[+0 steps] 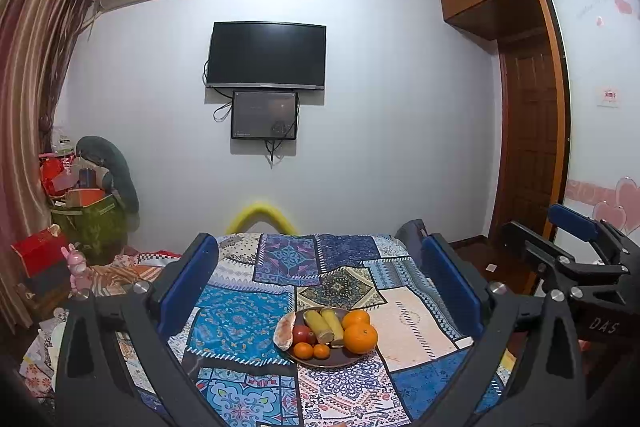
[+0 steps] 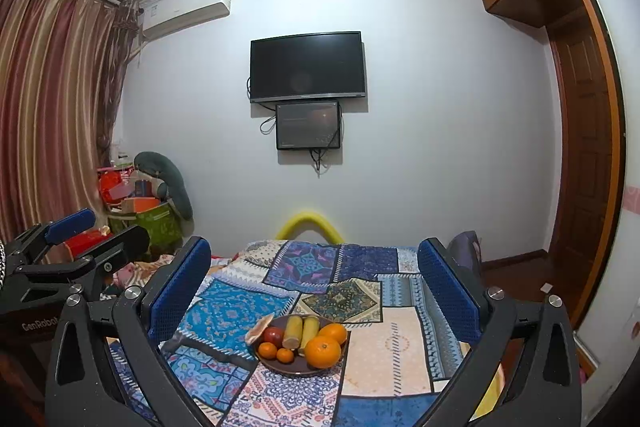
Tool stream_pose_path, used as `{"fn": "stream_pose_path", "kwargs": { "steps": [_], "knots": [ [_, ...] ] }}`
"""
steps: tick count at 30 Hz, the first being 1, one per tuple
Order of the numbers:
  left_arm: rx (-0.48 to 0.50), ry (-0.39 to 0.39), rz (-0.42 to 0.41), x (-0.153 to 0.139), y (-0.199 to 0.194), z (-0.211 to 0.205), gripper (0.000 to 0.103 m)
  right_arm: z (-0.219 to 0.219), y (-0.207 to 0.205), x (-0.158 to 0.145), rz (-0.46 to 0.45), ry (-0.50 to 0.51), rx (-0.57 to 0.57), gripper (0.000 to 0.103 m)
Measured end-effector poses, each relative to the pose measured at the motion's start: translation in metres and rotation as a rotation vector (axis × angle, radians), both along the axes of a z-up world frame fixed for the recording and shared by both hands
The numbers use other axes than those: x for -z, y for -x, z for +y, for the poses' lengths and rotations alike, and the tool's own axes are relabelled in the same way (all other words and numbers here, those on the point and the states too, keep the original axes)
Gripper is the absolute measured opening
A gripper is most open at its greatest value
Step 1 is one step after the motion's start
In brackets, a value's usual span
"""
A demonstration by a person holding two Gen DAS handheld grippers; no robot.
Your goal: Organize fruits
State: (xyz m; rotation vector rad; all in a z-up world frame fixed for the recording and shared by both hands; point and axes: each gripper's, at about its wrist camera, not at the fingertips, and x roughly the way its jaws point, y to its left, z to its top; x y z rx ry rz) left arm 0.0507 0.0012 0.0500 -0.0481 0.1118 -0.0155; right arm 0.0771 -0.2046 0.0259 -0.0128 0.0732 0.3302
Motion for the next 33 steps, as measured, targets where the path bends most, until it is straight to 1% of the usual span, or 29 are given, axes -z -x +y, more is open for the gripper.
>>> {"fn": "stream_pose_path", "kwargs": {
  "steps": [11, 16, 21, 33],
  "knots": [
    [0.005, 0.014, 0.014, 0.0001, -0.0035, 0.0017, 0.103, -0.0031, -0.0004, 0.0003, -0.002, -0.005, 0.006, 0.103],
    [-0.005, 0.011, 0.008, 0.001, -0.0039, 0.0013, 0.103, -0.003, -0.0003, 0.0005, -0.003, -0.001, 0.01, 0.103],
    [0.012, 0.021, 0.02, 0.0028, -0.0055, 0.0011, 0.103, -0.0035, 0.0002, 0.0007, -0.003, -0.006, 0.009, 0.103],
    [0.017, -0.006, 0.027, 0.0051, -0.0076, -0.0019, 0.103, -0.0058, -0.0019, -0.0001, 0.0, -0.015, 0.019, 0.103]
  ]
}}
